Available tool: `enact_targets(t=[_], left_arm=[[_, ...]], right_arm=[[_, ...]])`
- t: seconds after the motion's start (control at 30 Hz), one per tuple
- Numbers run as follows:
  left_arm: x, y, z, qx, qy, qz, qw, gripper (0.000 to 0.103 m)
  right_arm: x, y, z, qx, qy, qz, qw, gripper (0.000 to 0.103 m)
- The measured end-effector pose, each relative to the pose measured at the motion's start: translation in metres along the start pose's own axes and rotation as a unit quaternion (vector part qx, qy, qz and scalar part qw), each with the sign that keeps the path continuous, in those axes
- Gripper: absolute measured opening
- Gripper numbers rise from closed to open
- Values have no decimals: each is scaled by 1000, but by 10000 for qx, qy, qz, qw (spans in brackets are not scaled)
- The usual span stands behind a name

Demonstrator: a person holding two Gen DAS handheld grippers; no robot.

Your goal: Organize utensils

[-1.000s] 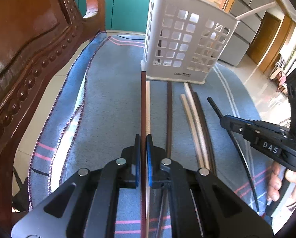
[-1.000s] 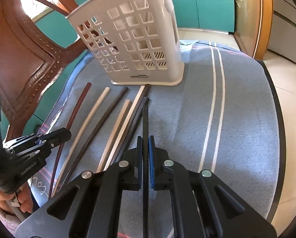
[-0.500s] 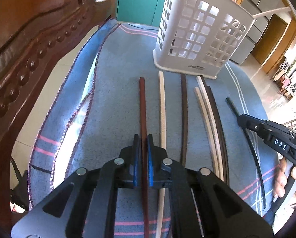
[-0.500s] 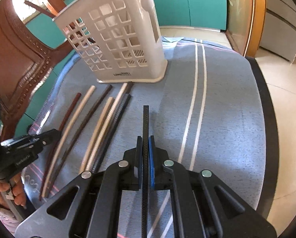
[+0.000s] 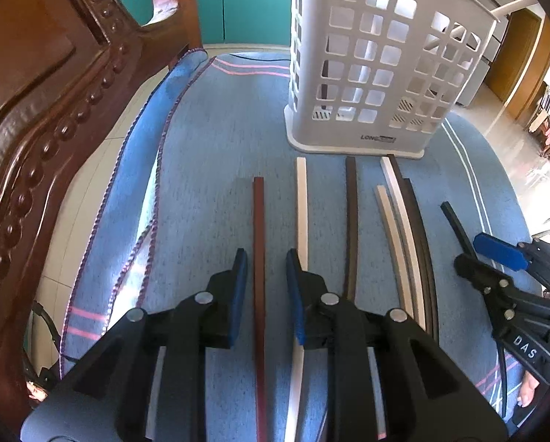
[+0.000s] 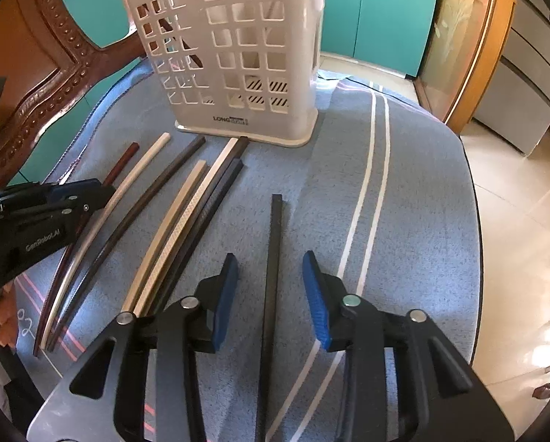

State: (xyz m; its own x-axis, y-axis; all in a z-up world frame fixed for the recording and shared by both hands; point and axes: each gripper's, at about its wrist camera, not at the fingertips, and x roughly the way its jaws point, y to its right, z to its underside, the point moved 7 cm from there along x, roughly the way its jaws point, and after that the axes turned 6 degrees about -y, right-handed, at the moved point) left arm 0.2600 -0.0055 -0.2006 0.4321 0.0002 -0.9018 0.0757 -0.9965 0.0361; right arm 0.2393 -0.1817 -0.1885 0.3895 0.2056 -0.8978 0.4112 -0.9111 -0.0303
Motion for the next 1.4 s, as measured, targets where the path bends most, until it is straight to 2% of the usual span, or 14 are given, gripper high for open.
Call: enact_targets(t=[0.33, 0.67, 0.73, 0.77, 0.8, 0.97, 1.03, 1.17, 1.4], left_arm=[[6, 4, -12, 51, 44, -239, 9997, 25], [-5, 2, 4, 61, 65, -222, 9997, 27], [-6, 4, 5, 71, 73, -162, 9998, 19], [-8, 7, 7, 81, 82, -150, 9998, 16], [-8, 7, 8, 84, 91, -134, 9998, 8], [-15, 7, 12, 6, 161, -39, 9999, 7], [-23, 7, 14, -39, 239, 12, 9997, 7], [-58, 5, 13, -101, 640, 129, 9978, 7], [-144, 8, 16, -106, 1527, 445, 9872, 7]], right_arm=[[-2, 1, 2, -95, -5, 101, 9999, 28], [0, -5, 2, -56, 3, 66, 10000, 29], [0, -3, 1, 19, 24, -31, 10000, 23], [-1, -2, 0, 60, 32, -128, 9999, 13], [0, -2, 0, 101, 27, -239, 9997, 8], [-3, -6, -2, 193, 71, -711, 9973, 7], [-11, -8, -5, 145, 222, -797, 9965, 7], [-40, -9, -13, 135, 696, -1067, 9918, 7], [-121, -5, -26, 132, 1794, -1601, 9706, 7]])
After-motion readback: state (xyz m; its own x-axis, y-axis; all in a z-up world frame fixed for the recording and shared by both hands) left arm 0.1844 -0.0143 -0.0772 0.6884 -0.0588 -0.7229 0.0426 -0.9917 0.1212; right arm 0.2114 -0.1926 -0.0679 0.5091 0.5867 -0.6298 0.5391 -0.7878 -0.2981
